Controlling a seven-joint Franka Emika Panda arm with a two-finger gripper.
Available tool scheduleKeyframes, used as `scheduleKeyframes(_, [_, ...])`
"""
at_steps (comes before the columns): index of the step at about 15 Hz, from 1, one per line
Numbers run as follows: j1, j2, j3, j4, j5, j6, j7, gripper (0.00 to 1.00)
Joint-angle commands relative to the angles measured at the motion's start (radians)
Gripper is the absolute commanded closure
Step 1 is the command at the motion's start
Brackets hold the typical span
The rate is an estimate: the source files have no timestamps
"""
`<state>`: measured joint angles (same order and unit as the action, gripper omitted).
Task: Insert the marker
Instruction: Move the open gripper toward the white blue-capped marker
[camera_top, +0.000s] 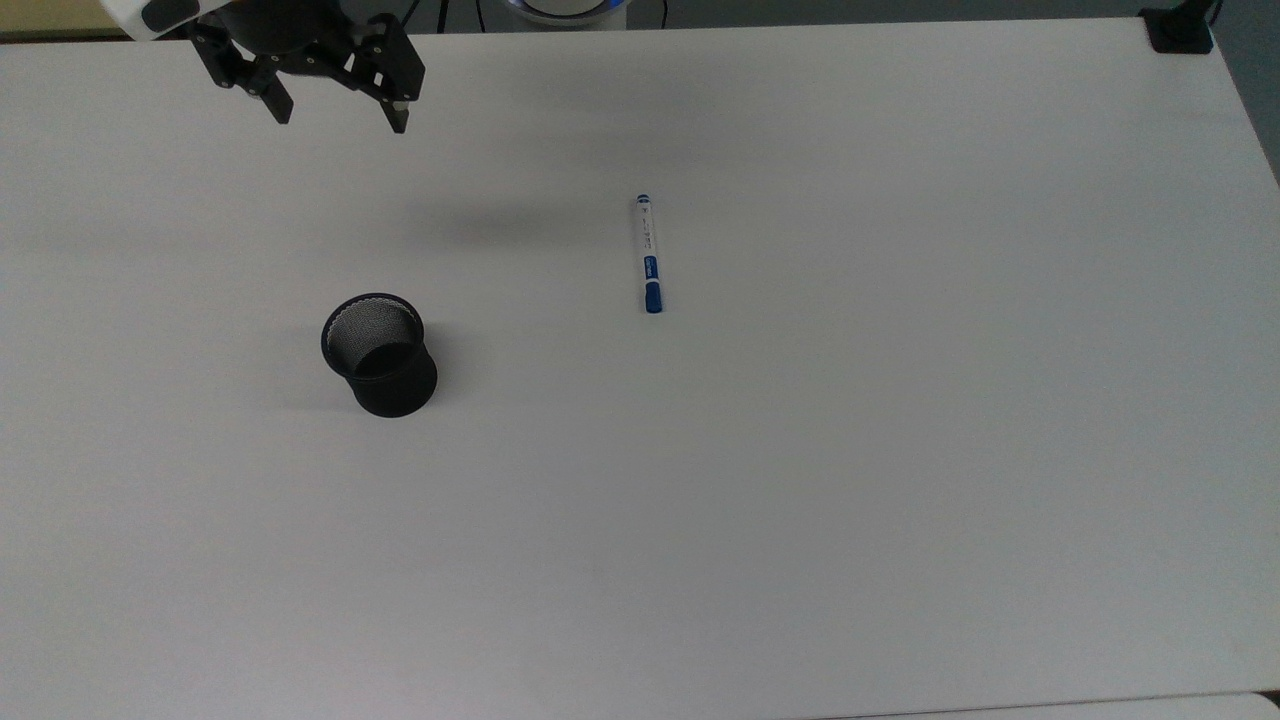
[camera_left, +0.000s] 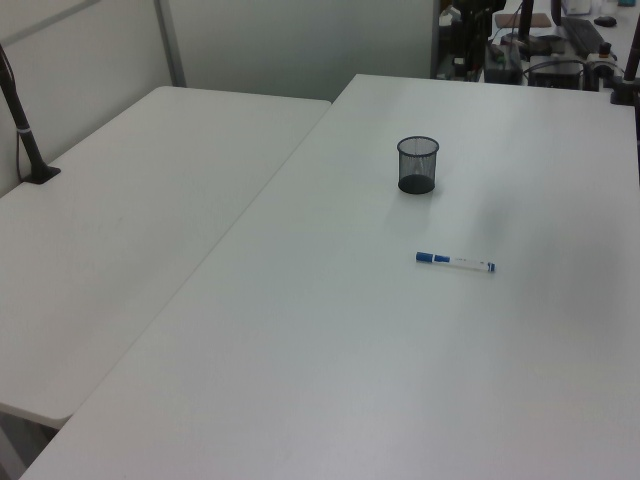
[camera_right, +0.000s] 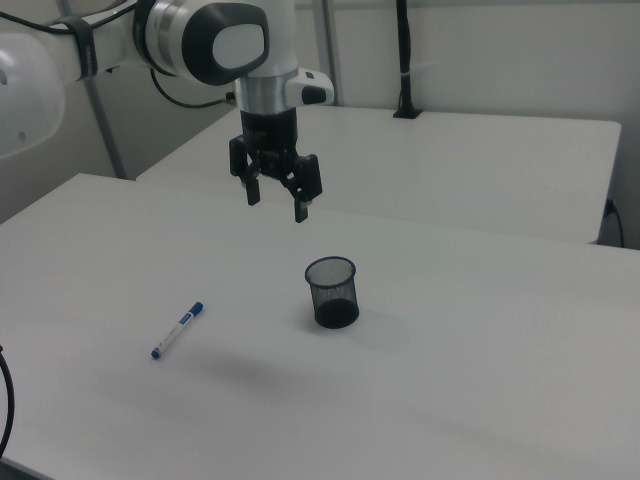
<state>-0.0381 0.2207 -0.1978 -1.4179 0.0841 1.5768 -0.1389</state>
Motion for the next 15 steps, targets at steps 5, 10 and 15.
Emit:
scheduleKeyframes(5, [0.043, -0.001, -0.003, -0.018, 0.006, -0.029, -0.173, 0.00])
scheduleKeyframes(10, [0.112, 0.017, -0.002, -0.047, 0.016, 0.041, 0.063, 0.00])
scheduleKeyframes(15, [0.198, 0.017, -0.002, -0.127, 0.013, 0.120, 0.119, 0.01])
